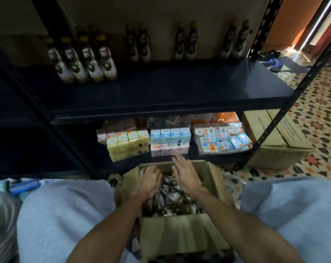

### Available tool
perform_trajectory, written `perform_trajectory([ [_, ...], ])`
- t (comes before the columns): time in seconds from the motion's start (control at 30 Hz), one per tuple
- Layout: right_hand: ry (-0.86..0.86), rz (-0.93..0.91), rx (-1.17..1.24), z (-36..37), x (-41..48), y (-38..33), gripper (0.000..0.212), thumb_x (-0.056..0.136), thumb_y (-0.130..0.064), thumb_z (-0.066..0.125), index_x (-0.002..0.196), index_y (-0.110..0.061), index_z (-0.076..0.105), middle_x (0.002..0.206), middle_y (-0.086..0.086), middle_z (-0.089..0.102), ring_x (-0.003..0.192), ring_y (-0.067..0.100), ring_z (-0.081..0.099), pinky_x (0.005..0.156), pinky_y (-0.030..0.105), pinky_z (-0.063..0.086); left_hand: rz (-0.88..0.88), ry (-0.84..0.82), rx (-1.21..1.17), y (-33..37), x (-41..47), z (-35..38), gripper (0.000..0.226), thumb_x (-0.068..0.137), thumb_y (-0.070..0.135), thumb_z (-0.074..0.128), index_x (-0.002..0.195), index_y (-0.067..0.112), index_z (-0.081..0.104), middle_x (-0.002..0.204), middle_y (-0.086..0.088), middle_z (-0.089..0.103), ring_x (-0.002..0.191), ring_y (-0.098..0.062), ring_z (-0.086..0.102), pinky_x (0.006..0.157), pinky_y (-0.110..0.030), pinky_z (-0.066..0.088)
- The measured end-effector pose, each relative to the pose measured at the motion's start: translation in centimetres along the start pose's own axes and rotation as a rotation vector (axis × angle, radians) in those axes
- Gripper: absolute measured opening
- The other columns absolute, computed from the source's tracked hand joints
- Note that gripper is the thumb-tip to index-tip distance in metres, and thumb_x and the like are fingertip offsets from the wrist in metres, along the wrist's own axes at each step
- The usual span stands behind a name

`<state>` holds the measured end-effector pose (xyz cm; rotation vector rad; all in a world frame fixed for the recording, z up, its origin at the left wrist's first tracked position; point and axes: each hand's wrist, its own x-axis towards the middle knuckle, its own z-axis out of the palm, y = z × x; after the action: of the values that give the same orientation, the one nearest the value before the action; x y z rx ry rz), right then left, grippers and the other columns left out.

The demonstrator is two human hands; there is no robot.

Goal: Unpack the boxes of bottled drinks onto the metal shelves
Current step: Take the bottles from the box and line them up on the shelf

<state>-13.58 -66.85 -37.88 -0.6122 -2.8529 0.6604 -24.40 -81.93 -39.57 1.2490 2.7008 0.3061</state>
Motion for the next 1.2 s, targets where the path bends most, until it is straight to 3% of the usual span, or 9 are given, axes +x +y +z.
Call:
perform_trajectory([
  [0.17,-0.183,0.201,0.002,1.5,-2.9,3.3,0.035,0.104,-0.03,0.038,0.123,-0.019,0.066,0.113,0.009,0.071,0.102,0.028,0.066,0.089,0.039,0.054,-0.152,-0.26,-0.213,-1.0,0.0,3.4,0.03,0.102,0.031,0.037,0.098,0.02,0.064,0.104,-0.009,0.068,0.098,-0.029,0.065,0.083,-0.041,0.051],
  [0.3,-0.382,0.333,-0.026,3.0,-3.6,5.1,0.036,0.104,-0.036,0.037,0.112,-0.016,0.066,0.108,0.013,0.069,0.095,0.03,0.066,0.085,0.042,0.056,-0.274,-0.382,-0.307,-0.9,0.2,4.2,0.022,0.1,0.02,0.044,0.11,0.019,0.063,0.099,-0.007,0.069,0.079,-0.02,0.06,0.07,-0.033,0.047],
  [0.43,-0.443,0.334,-0.025,5.0,-2.9,6.2,0.028,0.105,-0.027,0.041,0.114,-0.013,0.063,0.106,0.009,0.066,0.088,0.023,0.06,0.074,0.029,0.046,-0.376,-0.482,-0.357,-1.8,1.1,6.6,0.027,0.101,0.021,0.044,0.116,0.011,0.063,0.108,-0.013,0.067,0.089,-0.023,0.062,0.078,-0.034,0.052],
  [0.53,-0.41,0.36,0.029,7.5,-1.5,7.1,0.028,0.101,-0.025,0.046,0.121,-0.017,0.063,0.114,0.007,0.065,0.1,0.026,0.064,0.083,0.033,0.053,-0.507,-0.531,-0.451,-2.0,1.9,9.0,0.019,0.1,0.019,0.049,0.096,0.008,0.065,0.099,-0.011,0.067,0.085,-0.02,0.06,0.073,-0.033,0.05],
  [0.63,-0.36,0.345,0.044,9.5,0.5,7.8,0.033,0.095,-0.018,0.055,0.128,-0.015,0.06,0.127,0.007,0.056,0.113,0.027,0.057,0.096,0.035,0.048,-0.693,-0.542,-0.602,-1.4,2.8,11.3,0.025,0.096,0.032,0.06,0.102,0.009,0.066,0.105,-0.011,0.069,0.097,-0.025,0.065,0.087,-0.036,0.055],
  [0.8,-0.471,0.241,-0.069,12.8,3.5,8.6,0.064,0.089,-0.022,0.067,0.148,-0.02,0.045,0.15,0.01,0.042,0.137,0.032,0.04,0.11,0.044,0.041,-1.051,-0.567,-0.999,1.0,4.3,15.5,0.081,0.076,0.061,0.073,0.14,0.02,0.043,0.135,-0.009,0.057,0.111,-0.033,0.061,0.073,-0.038,0.059],
  [0.87,-0.5,0.247,-0.129,13.8,4.0,8.6,0.065,0.09,-0.024,0.068,0.148,-0.024,0.04,0.15,0.009,0.04,0.138,0.033,0.038,0.109,0.049,0.038,-1.138,-0.505,-0.98,1.6,4.8,17.7,0.106,0.065,0.071,0.071,0.15,0.02,0.033,0.145,-0.009,0.05,0.122,-0.036,0.055,0.086,-0.043,0.057],
  [0.97,-0.501,0.295,-0.148,14.7,4.2,8.7,0.066,0.089,-0.017,0.068,0.147,-0.024,0.038,0.15,0.01,0.036,0.135,0.035,0.041,0.106,0.052,0.04,-1.16,-0.384,-0.873,2.4,5.3,18.3,0.096,0.075,0.059,0.074,0.15,0.011,0.038,0.147,-0.014,0.049,0.129,-0.037,0.051,0.104,-0.043,0.047],
  [1.2,-0.531,0.51,0.0,14.8,5.0,8.7,0.07,0.082,-0.025,0.078,0.143,-0.019,0.045,0.151,0.014,0.032,0.139,0.035,0.037,0.114,0.05,0.036,-1.205,-0.289,-1.139,1.8,4.5,17.2,0.052,0.077,0.043,0.076,0.121,0.021,0.059,0.116,-0.005,0.067,0.104,-0.026,0.063,0.09,-0.041,0.055],
])
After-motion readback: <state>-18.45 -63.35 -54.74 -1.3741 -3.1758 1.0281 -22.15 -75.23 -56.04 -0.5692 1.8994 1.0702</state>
